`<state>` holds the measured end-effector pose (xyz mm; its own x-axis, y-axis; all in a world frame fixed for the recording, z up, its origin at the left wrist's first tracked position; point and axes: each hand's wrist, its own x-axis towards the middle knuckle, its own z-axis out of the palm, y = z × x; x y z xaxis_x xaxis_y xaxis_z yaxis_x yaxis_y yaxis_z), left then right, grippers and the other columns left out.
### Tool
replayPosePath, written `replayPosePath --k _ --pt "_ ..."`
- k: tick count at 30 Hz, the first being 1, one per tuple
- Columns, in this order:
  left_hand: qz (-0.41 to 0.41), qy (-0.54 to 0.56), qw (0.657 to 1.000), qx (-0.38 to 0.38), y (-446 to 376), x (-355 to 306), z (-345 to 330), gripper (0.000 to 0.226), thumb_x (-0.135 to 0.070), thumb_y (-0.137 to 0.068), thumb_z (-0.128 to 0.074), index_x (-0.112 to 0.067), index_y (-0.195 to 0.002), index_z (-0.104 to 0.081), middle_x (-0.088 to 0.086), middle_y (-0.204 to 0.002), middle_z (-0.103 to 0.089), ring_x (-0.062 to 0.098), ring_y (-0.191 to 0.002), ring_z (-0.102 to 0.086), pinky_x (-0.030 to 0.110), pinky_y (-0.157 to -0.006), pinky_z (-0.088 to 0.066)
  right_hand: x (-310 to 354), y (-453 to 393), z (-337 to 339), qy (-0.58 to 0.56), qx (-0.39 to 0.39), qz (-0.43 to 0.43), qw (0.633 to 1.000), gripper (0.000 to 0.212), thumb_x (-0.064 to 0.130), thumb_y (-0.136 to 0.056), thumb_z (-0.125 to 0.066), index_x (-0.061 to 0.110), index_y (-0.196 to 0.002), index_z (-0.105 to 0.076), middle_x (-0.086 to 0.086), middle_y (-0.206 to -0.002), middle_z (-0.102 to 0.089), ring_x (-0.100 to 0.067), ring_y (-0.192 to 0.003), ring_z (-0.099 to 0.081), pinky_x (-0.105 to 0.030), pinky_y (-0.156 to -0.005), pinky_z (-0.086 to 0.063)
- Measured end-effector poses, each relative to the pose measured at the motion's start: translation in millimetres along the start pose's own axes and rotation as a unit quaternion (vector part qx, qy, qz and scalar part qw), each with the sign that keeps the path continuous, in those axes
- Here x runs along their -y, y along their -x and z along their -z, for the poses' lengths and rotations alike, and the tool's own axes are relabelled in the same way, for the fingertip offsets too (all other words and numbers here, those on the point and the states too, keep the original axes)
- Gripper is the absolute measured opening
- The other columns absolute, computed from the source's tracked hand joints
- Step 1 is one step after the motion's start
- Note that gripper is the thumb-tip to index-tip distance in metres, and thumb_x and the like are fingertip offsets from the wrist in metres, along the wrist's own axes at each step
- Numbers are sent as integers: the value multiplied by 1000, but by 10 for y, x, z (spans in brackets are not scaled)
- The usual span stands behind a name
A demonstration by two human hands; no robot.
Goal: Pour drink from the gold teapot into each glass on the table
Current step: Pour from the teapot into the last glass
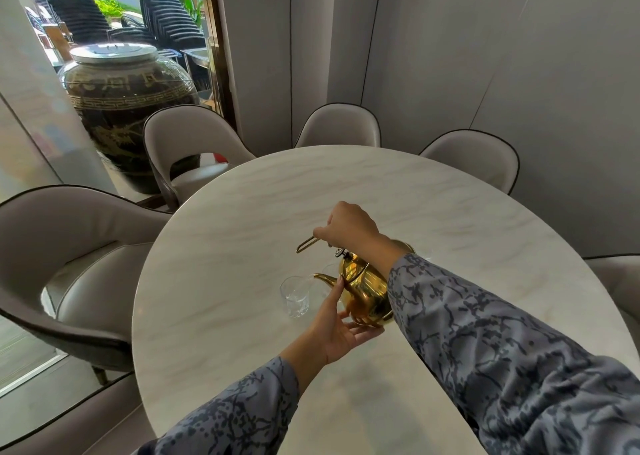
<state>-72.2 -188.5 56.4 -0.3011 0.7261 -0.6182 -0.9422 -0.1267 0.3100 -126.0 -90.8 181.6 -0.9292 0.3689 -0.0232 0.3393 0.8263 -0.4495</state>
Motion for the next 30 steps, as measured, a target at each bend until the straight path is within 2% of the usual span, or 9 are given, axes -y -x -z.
replayPosePath --k 7,10,14,18,22,24,27,30 --pt "0 -2 1000 -2 -41 -4 17 87 -62 -79 -67 -3 -139 -42 29 -134 -57 45 -113 -65 49 -103 -52 -18 -29 -22 2 -2 2 1000 28 31 -78 -65 8 -62 -61 -10 -75 -75 -23 -58 -58 -29 -58 -47" --pt "0 -6 1000 -3 -70 -5 58 90 -62 -79 -68 -3 -141 -41 30 -134 -58 45 -112 -66 49 -101 -53 -41 -35 -54 -3 -3 -4 1000 30 31 -79 -66 3 -70 -68 -8 -68 -69 -23 -57 -57 -30 -58 -47" --pt "-4 -9 1000 -15 -70 5 127 90 -59 -79 -69 -4 -142 -38 30 -135 -56 45 -114 -64 50 -97 -55 -104 -17 -132 -18 -4 -11 1000 33 32 -79 -66 1 -68 -68 -7 -62 -63 -23 -53 -53 -30 -56 -43" --pt "-8 -30 999 -37 -67 8 206 90 -59 -77 -71 -6 -142 -37 29 -136 -54 45 -114 -65 48 -84 -62 -192 27 -244 -49 -19 -24 998 40 32 -79 -67 -7 -74 -72 -6 -56 -58 -22 -50 -51 -30 -53 -42" --pt "-15 -81 995 -61 -76 0 318 89 -61 -78 -69 -8 -141 -37 28 -137 -54 44 -114 -64 46 -86 -60 -307 88 -362 -82 -37 -36 995 44 32 -81 -66 -11 -73 -71 -6 -53 -52 -20 -49 -47 -30 -53 -39" --pt "-19 -107 991 -73 -84 0 371 91 -62 -78 -68 -9 -145 -36 27 -140 -51 44 -117 -62 46 -86 -60 -363 139 -413 -102 -42 -42 993 45 33 -83 -66 -10 -70 -70 -7 -52 -53 -20 -47 -47 -29 -53 -38" --pt "-32 -136 986 -88 -73 0 420 85 -62 -81 -64 -12 -145 -39 23 -144 -48 42 -121 -60 44 -85 -59 -451 196 -499 -137 -53 -52 988 46 34 -83 -65 -7 -63 -68 -17 -55 -64 -19 -46 -49 -29 -53 -40" --pt "-47 -176 978 -100 -65 9 457 77 -63 -84 -61 -15 -141 -46 20 -142 -52 37 -116 -64 43 -87 -60 -560 257 -562 -172 -65 -66 981 48 38 -83 -65 -4 -59 -66 -18 -56 -65 -20 -48 -50 -28 -52 -39"
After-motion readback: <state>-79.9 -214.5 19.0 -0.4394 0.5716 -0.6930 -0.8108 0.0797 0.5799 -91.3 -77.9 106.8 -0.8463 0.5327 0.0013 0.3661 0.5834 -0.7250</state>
